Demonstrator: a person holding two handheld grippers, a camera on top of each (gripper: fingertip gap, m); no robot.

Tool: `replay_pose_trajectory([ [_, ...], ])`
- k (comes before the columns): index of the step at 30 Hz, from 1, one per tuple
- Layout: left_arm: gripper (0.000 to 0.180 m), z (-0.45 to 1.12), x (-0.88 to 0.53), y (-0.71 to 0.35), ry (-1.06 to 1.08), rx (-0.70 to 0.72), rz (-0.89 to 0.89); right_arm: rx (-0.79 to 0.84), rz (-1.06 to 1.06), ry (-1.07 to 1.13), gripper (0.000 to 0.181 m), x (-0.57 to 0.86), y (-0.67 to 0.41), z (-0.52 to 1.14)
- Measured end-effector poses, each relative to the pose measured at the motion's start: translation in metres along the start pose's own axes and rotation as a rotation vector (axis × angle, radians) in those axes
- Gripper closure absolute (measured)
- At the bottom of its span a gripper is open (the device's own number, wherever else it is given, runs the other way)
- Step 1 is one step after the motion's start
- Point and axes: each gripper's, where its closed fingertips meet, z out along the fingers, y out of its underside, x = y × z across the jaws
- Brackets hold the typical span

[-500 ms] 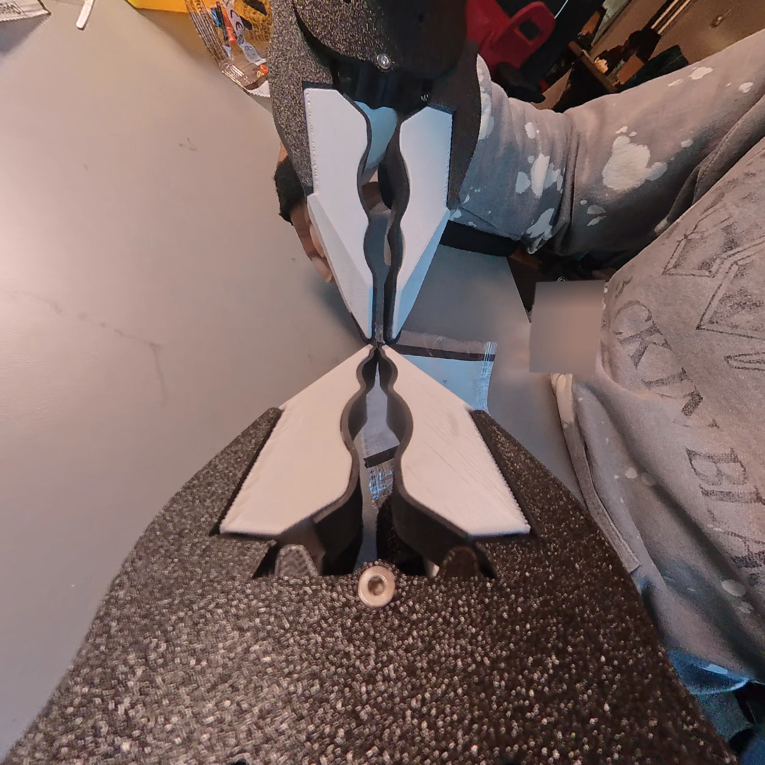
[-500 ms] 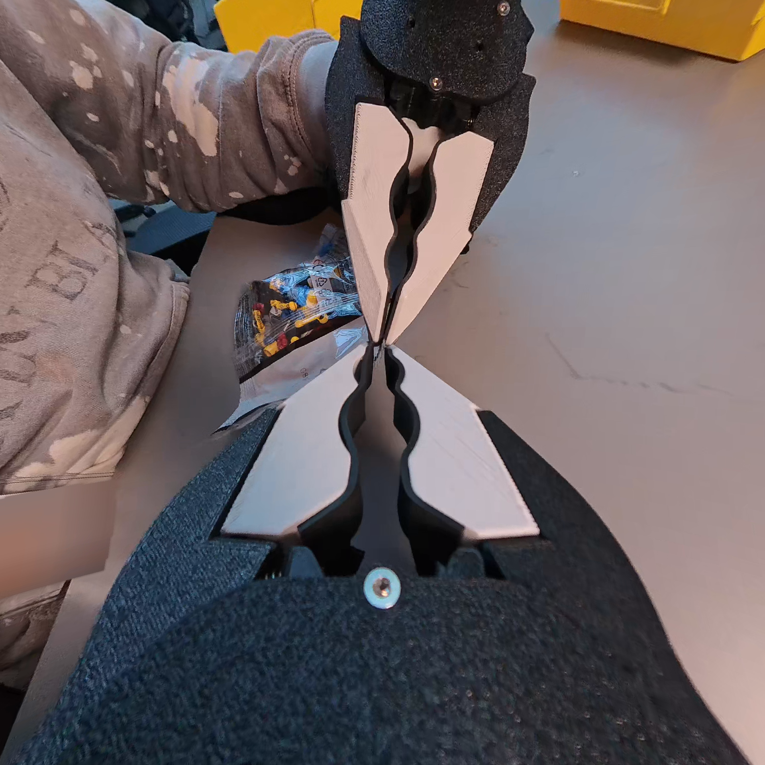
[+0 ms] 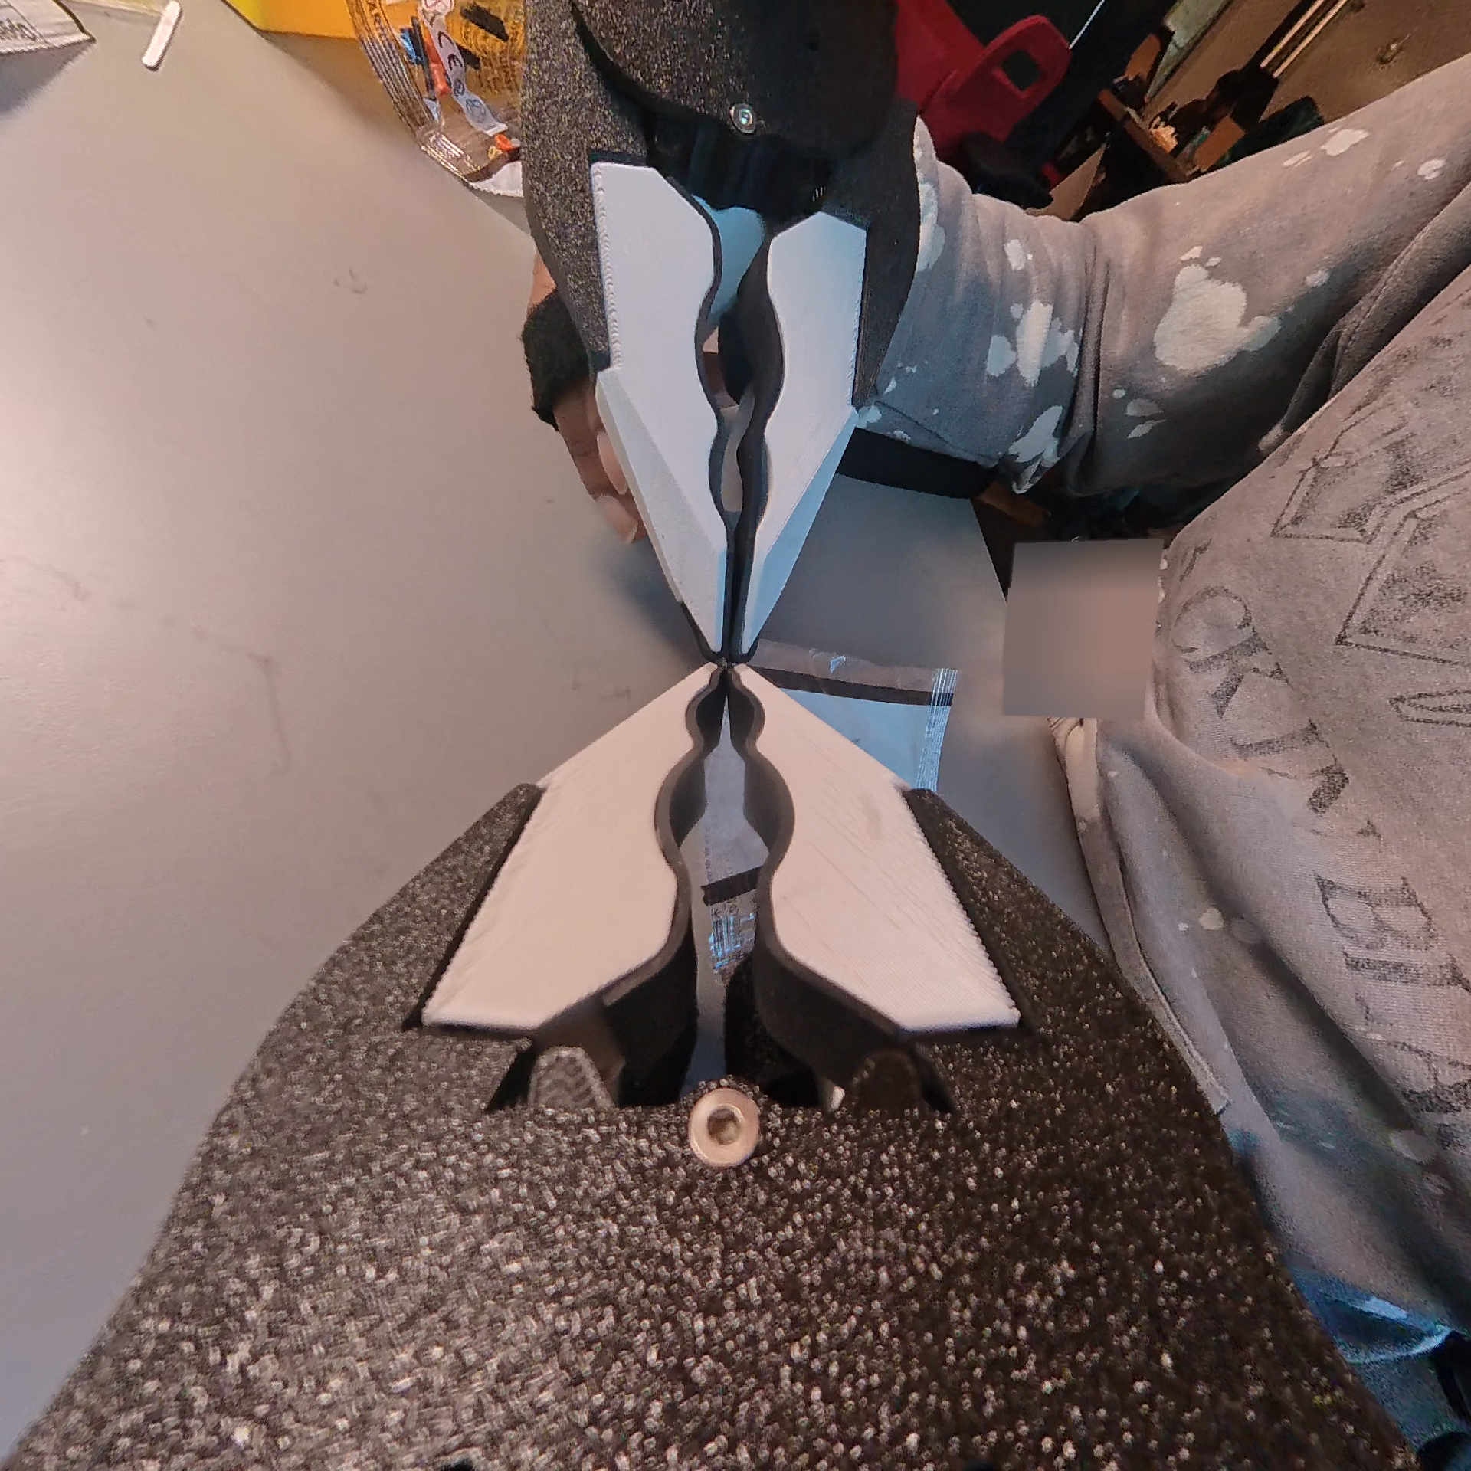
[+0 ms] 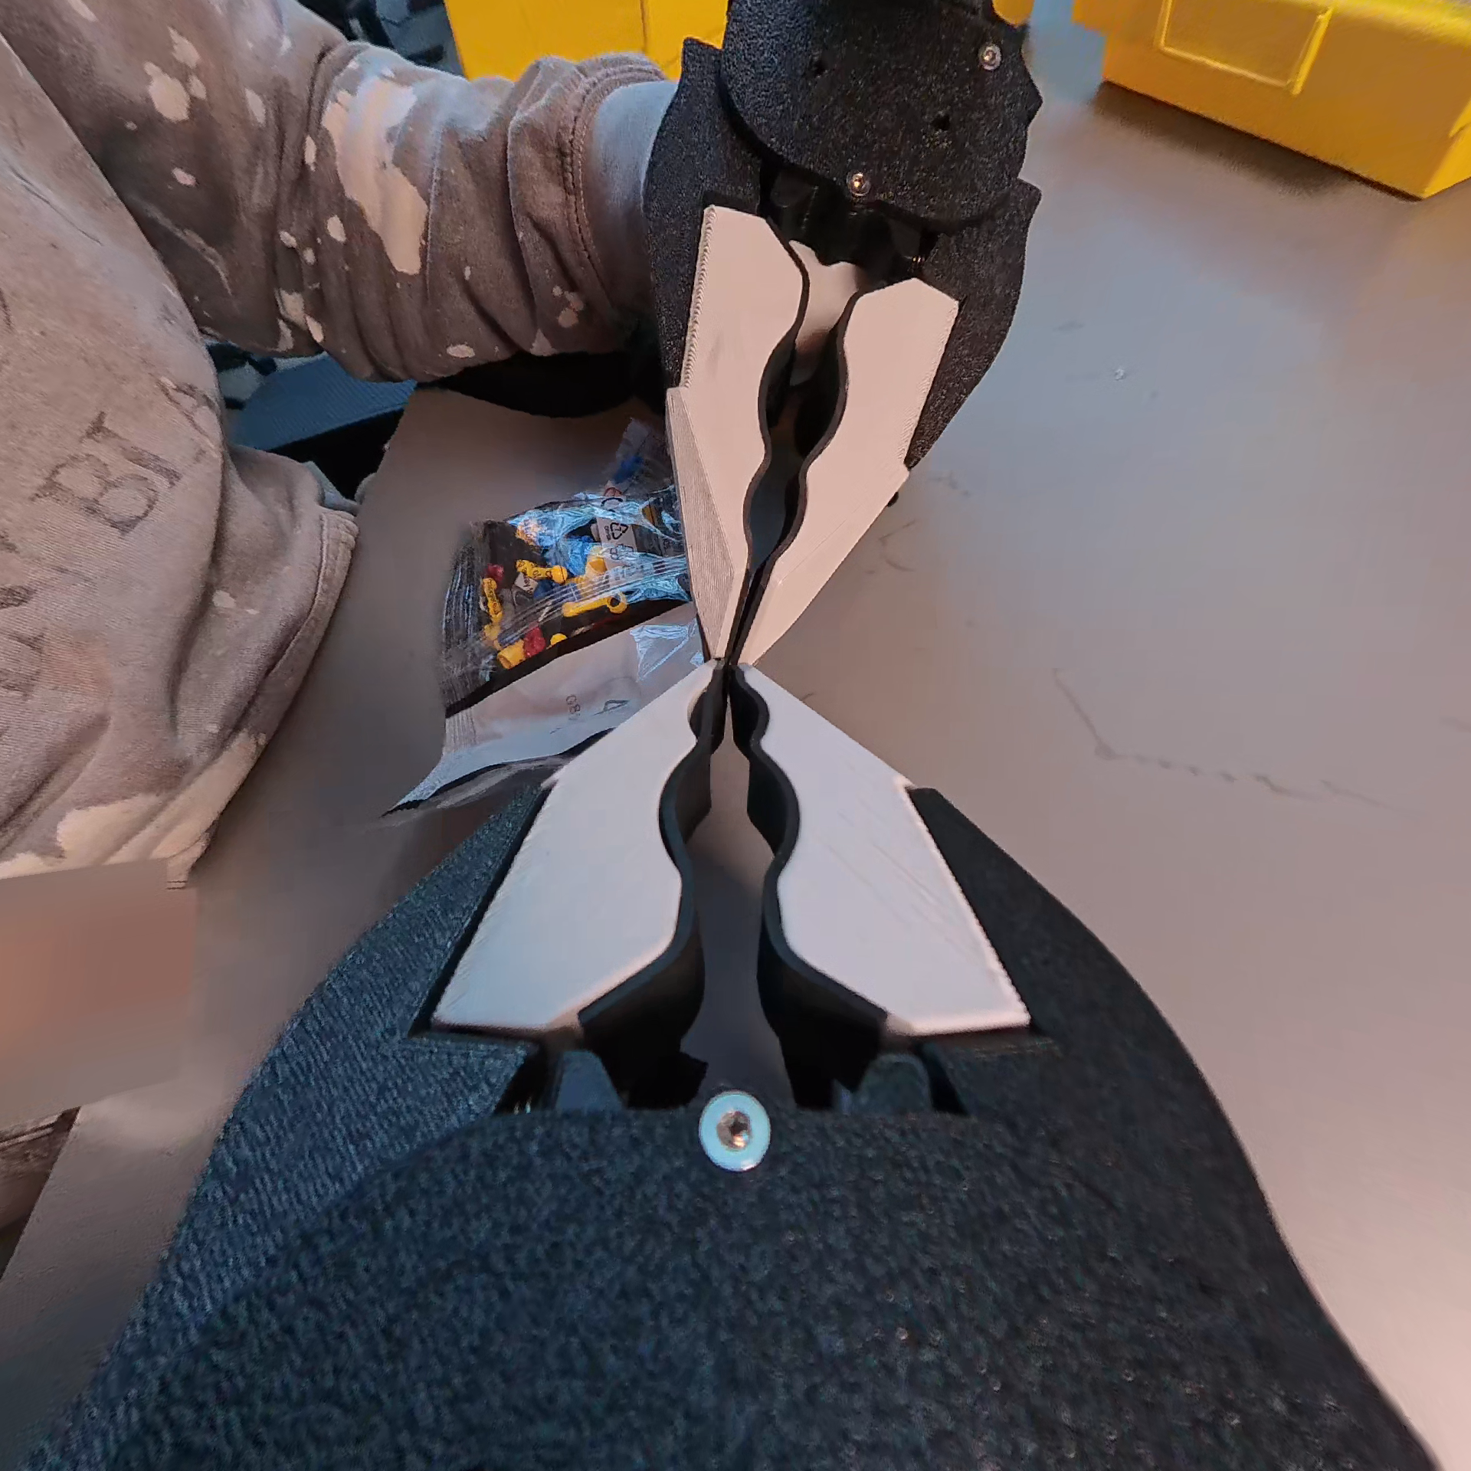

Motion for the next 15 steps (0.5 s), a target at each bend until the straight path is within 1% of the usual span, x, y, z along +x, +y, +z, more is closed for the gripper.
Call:
replay_pose_trajectory([
  [3, 0.18, 0.003, 0.001, 0.0, -0.009, -0.016, -0.017, -0.026, -0.089, 0.026, 0.181, -0.002, 0.002, -0.001],
  [6, 0.18, -0.005, 0.0, -0.008, 0.049, 0.049, -0.115, -0.012, -0.252, 0.13, 0.181, 0.002, -0.008, -0.003],
  [9, 0.18, -0.008, -0.008, -0.001, 0.044, 0.033, -0.147, -0.148, -0.495, 0.278, 0.181, 0.009, -0.004, 0.004],
  [10, 0.18, -0.008, -0.007, 0.0, 0.064, 0.032, -0.161, -0.169, -0.556, 0.301, 0.181, 0.007, -0.005, 0.005],
  [12, 0.18, -0.011, -0.004, -0.003, 0.079, 0.051, -0.164, -0.175, -0.631, 0.339, 0.181, 0.006, -0.009, 0.003],
  [15, 0.18, -0.007, -0.003, -0.001, 0.087, 0.032, -0.174, -0.227, -0.725, 0.369, 0.181, 0.003, -0.005, 0.004],
])
